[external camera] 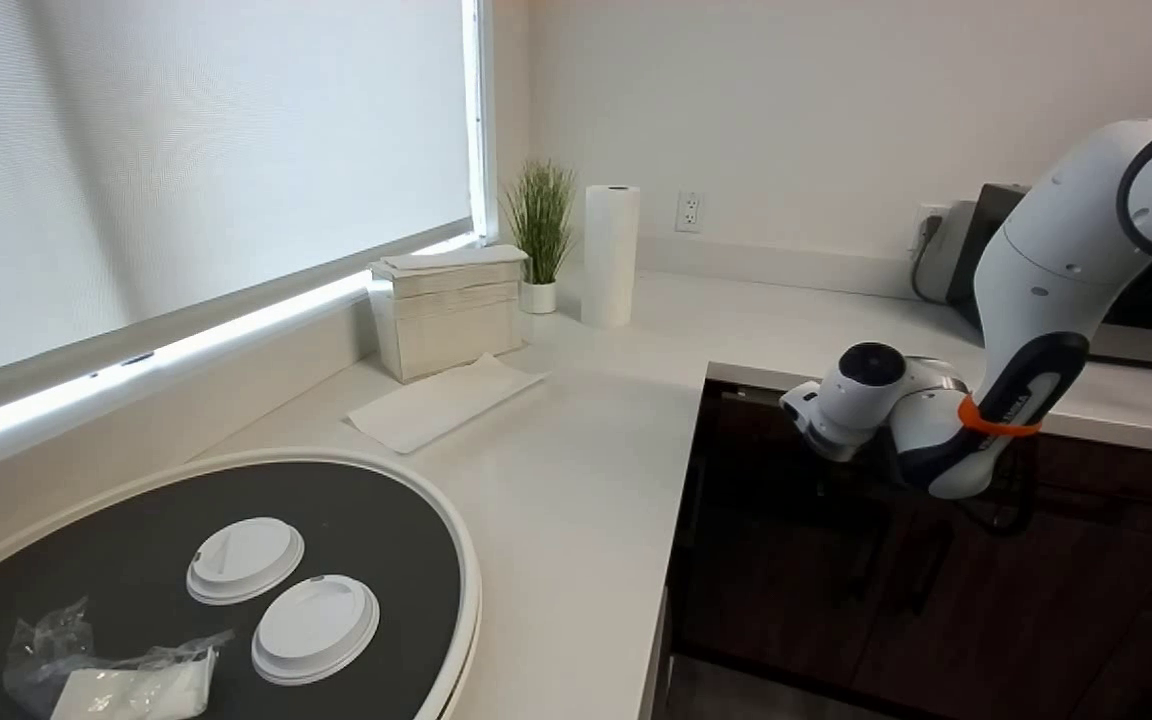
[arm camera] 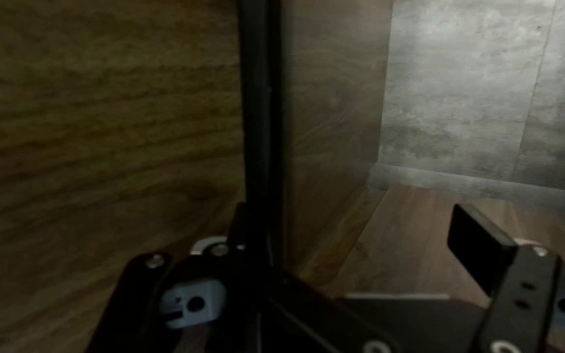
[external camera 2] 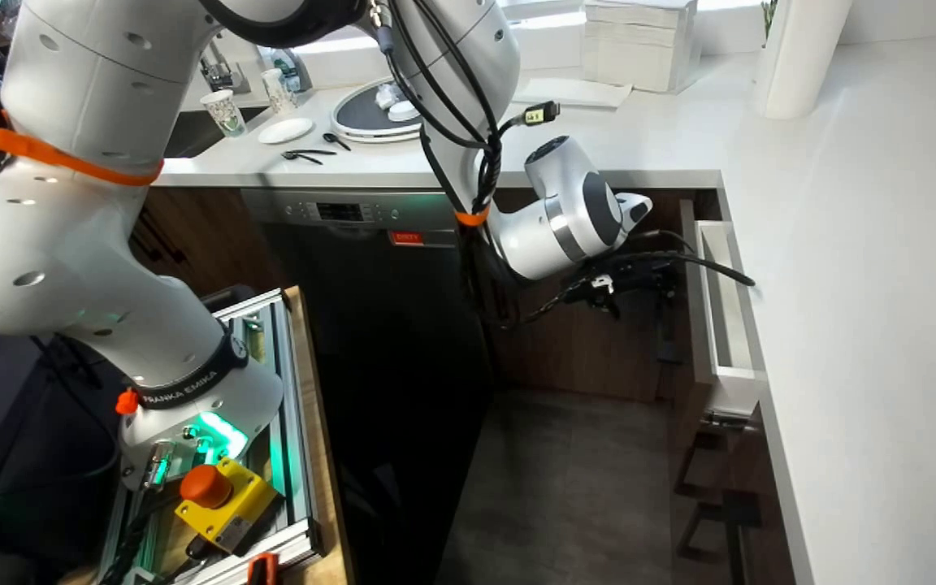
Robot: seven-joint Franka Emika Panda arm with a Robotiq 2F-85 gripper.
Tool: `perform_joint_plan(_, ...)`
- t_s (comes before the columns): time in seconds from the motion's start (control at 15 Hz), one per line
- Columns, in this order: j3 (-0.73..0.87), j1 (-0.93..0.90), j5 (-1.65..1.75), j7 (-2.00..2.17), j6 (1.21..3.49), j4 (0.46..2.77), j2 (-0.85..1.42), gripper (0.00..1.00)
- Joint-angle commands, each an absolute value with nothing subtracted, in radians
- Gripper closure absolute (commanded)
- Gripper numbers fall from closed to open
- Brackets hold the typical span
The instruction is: Pull open the drawer
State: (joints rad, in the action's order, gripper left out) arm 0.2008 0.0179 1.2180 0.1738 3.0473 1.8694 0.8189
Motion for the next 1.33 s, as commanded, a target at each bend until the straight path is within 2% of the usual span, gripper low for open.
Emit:
perform_joint_plan(0.0, 0.188, -0.003, 1.224, 0.199, 3.049, 1.987, 0.747, 0.00)
perform_joint_plan(0.87, 0.231, -0.130, 1.235, 0.359, 3.017, 2.260, 0.477, 0.00)
perform_joint_plan(1.27, 0.170, -0.063, 1.029, 0.315, 2.932, 2.497, 0.201, 0.00)
